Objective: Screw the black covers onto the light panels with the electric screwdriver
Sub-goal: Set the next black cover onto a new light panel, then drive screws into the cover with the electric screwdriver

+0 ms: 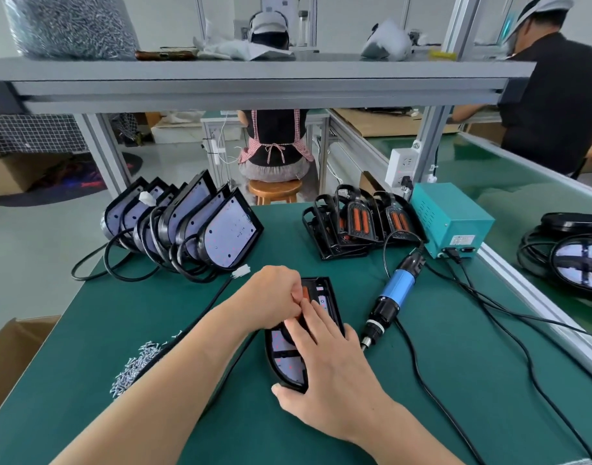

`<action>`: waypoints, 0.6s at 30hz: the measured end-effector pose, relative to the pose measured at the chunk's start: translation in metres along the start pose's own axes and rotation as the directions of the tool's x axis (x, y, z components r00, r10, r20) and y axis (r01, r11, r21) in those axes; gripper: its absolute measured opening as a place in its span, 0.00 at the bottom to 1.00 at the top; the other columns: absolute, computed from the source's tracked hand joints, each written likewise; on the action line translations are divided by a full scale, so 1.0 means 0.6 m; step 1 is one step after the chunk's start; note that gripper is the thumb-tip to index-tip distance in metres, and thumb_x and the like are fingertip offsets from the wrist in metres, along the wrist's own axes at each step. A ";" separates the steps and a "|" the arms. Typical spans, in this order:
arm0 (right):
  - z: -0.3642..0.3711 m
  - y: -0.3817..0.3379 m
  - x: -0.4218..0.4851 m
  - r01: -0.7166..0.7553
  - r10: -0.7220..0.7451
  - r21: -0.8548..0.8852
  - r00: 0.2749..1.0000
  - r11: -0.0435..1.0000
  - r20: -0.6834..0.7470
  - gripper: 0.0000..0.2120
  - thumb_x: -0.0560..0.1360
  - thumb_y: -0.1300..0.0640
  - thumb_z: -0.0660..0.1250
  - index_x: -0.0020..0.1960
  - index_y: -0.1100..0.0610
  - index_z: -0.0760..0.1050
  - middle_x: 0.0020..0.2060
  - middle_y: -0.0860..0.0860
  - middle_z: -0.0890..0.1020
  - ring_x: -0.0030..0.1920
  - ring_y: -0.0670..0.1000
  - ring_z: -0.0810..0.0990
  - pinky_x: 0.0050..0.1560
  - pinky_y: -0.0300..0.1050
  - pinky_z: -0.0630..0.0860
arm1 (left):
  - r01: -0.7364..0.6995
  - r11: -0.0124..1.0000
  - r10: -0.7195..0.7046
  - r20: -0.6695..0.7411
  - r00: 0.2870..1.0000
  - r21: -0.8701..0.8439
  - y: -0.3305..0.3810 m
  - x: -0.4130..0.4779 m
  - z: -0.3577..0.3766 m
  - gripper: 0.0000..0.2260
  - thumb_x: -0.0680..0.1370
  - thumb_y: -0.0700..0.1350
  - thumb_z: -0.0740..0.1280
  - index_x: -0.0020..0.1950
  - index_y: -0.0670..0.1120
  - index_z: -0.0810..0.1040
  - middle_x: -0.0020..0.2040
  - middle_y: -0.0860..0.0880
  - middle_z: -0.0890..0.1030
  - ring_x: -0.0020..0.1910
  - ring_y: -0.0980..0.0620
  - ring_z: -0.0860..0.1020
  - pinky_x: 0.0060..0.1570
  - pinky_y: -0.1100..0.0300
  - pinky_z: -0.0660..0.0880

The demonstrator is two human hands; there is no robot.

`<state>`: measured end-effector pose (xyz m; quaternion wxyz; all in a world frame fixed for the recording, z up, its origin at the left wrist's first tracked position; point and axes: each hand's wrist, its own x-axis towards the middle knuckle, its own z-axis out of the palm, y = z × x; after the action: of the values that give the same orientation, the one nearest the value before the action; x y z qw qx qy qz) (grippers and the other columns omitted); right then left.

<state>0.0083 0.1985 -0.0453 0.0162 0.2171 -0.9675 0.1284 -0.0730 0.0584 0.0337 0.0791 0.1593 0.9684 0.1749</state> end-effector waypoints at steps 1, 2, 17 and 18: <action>0.000 0.002 0.000 0.002 -0.002 0.010 1.000 1.000 0.007 0.46 0.72 0.30 0.58 0.83 0.49 0.47 0.83 0.48 0.43 0.81 0.48 0.38 0.77 0.58 0.53 | -0.002 1.000 0.002 -0.007 1.000 -0.001 0.001 0.001 0.001 0.05 0.75 0.41 0.68 0.49 0.43 0.80 0.48 0.48 0.82 0.49 0.48 0.80 0.52 0.53 0.77; 0.000 0.004 0.000 0.004 -0.004 0.019 1.000 1.000 0.015 0.46 0.73 0.30 0.58 0.83 0.49 0.46 0.82 0.47 0.41 0.81 0.47 0.37 0.78 0.58 0.51 | -0.002 1.000 0.002 -0.016 1.000 -0.001 0.001 0.002 0.003 0.05 0.75 0.41 0.68 0.49 0.43 0.80 0.48 0.48 0.82 0.50 0.48 0.80 0.52 0.52 0.77; -0.002 0.015 -0.003 -0.001 -0.006 0.175 0.999 0.985 0.038 0.49 0.73 0.32 0.61 0.83 0.43 0.37 0.78 0.40 0.27 0.76 0.40 0.24 0.79 0.55 0.41 | 0.079 0.990 -0.096 -0.146 0.985 -0.118 -0.004 0.002 0.040 0.04 0.72 0.43 0.66 0.41 0.52 0.80 0.41 0.56 0.80 0.45 0.53 0.79 0.47 0.54 0.77; -0.004 0.015 -0.003 0.000 -0.009 0.187 0.999 0.982 0.043 0.49 0.73 0.32 0.62 0.82 0.42 0.37 0.78 0.40 0.27 0.75 0.39 0.24 0.80 0.55 0.40 | 0.084 0.989 -0.103 -0.153 0.983 -0.124 -0.004 0.001 0.041 0.04 0.72 0.43 0.67 0.41 0.52 0.80 0.40 0.57 0.80 0.44 0.54 0.79 0.47 0.54 0.77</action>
<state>0.0060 0.2079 -0.0456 -0.0251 0.2226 -0.9508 0.2139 -0.0692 0.0643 0.0097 0.0190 0.0942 0.9662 0.2393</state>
